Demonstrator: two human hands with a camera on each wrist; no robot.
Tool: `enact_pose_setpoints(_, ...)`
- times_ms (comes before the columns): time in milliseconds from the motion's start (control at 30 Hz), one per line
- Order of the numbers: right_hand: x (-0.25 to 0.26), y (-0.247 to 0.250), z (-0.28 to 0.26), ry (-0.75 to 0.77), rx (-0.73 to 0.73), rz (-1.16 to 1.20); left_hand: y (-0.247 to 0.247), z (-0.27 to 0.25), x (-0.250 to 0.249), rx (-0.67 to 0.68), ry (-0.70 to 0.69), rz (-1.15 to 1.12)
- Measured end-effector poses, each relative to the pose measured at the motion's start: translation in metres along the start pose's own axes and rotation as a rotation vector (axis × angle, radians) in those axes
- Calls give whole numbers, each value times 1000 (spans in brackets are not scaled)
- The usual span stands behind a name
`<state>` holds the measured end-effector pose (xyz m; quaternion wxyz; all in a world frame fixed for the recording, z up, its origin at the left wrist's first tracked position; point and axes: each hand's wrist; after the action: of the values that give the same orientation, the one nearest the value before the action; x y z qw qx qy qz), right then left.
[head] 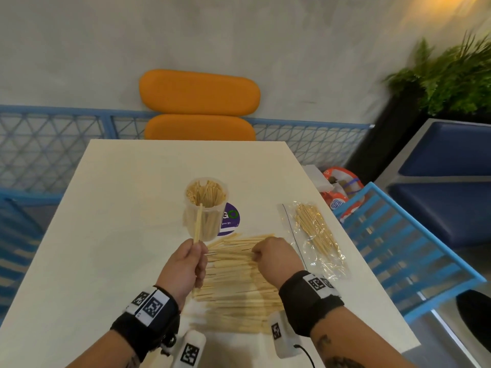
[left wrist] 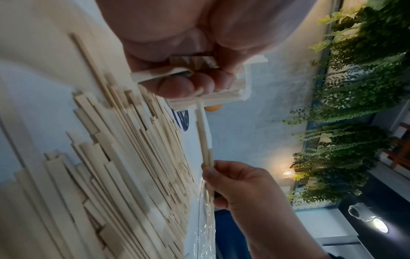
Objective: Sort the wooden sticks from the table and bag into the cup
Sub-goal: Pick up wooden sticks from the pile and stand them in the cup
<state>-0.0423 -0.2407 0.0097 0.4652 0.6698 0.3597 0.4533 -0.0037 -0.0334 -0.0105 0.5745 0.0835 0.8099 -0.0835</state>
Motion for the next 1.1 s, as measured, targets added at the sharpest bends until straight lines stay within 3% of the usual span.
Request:
enact_pose_setpoints(233, -12, 26, -21, -187, -51, 483, -35, -4, -3, 55, 80, -82)
enact_pose_setpoints(333, 0, 28, -33, -208, -20, 754, -58, -7, -7, 123, 43, -30)
enact_pose_setpoints(533, 11, 27, -43, -228, 67, 968, -77, -13, -16, 163, 61, -102)
enact_pose_setpoints(633, 10, 24, -41, -192, 35, 952, -74, -10, -14, 197, 108, -116)
enact_pose_setpoints(833, 17, 26, -38, -52, -30, 541, -67, -6, -16, 177, 81, -23)
enact_pose_setpoints(967, 21, 44, -29, -95, -259, 590, -57, -4, -14, 185, 90, 14)
enact_pose_setpoints(1100, 37, 60, -13, 65, -330, 673, -54, -7, -11, 276, 43, 91)
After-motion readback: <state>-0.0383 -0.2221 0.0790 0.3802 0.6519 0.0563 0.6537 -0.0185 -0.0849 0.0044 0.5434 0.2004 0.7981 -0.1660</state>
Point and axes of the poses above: each hand's wrist, its own z-axis towards the middle knuckle, its own y-axis out of the back of the hand, x = y × z, and after that the axes turned 4 degrees about -x, right-handed
